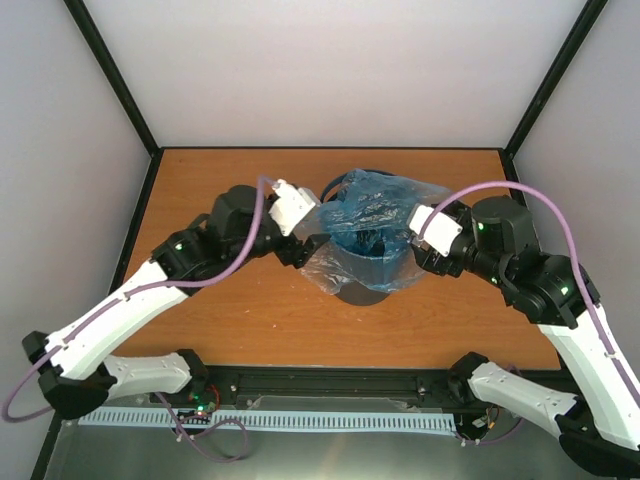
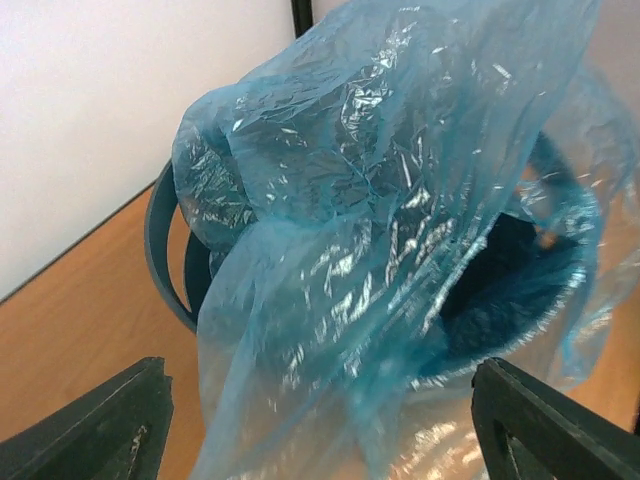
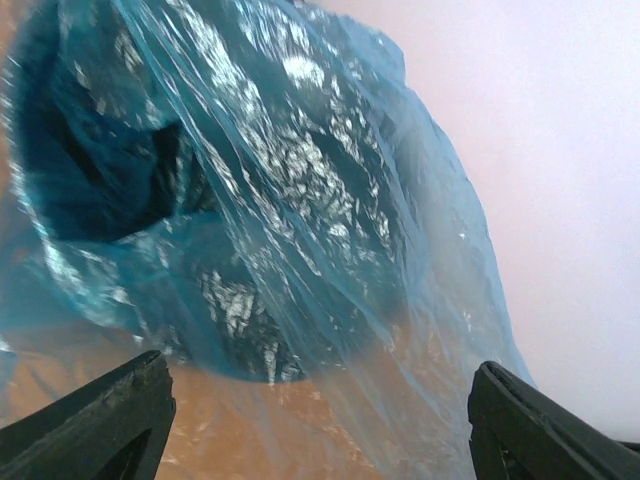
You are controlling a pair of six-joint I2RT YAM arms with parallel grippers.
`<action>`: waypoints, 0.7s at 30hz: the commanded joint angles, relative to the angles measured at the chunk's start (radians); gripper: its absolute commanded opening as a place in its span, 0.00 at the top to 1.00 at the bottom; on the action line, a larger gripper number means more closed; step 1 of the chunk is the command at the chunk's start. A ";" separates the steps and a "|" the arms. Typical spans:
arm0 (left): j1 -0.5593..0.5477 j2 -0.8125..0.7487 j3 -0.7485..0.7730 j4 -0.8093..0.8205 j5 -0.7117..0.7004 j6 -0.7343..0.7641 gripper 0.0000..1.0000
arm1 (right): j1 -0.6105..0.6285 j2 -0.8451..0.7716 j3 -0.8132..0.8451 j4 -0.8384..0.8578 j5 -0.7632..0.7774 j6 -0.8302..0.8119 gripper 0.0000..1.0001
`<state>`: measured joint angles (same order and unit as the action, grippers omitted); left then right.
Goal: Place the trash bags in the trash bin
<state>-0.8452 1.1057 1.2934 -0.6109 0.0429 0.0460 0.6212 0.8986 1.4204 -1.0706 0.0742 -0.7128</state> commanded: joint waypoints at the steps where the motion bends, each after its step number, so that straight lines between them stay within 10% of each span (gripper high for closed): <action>1: -0.050 0.076 0.093 -0.021 -0.142 0.152 0.16 | -0.007 0.009 -0.044 0.083 0.141 -0.087 0.20; 10: -0.058 0.185 0.140 0.101 -0.237 0.258 0.21 | -0.016 0.115 0.027 0.148 0.144 -0.123 0.59; 16: -0.054 0.285 0.251 0.166 -0.365 0.256 0.50 | -0.157 0.240 0.139 0.169 -0.025 -0.114 0.93; 21: 0.009 0.375 0.329 0.158 -0.351 0.187 0.81 | -0.322 0.349 0.174 0.220 -0.203 -0.049 0.97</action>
<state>-0.8753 1.4284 1.5444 -0.4843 -0.2813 0.2752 0.3862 1.1873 1.5692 -0.9009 0.0311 -0.8139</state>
